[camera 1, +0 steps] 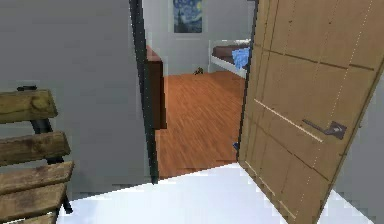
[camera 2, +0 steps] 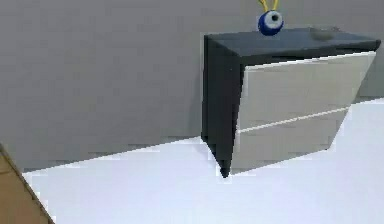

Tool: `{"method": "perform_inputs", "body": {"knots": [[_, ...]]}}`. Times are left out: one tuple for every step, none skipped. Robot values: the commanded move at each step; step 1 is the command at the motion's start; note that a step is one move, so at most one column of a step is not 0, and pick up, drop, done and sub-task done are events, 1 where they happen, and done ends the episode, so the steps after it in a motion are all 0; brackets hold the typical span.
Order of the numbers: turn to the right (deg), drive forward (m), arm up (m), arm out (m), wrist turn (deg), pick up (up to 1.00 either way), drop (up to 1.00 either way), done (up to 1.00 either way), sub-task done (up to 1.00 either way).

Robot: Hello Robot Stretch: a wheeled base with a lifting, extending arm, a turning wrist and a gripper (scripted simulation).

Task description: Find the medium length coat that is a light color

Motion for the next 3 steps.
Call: {"method": "perform_inputs", "body": {"knots": [[3.0, 0.00, 0.00, 0.00, 0.0, 0.00, 0.00, 0.00, 0.00], [0.0, 1.00, 0.00, 0.00, 0.0, 0.00, 0.00, 0.00, 0.00], [3.0, 0.00, 0.00, 0.00, 0.0, 0.00, 0.00, 0.00, 0.00]]}}
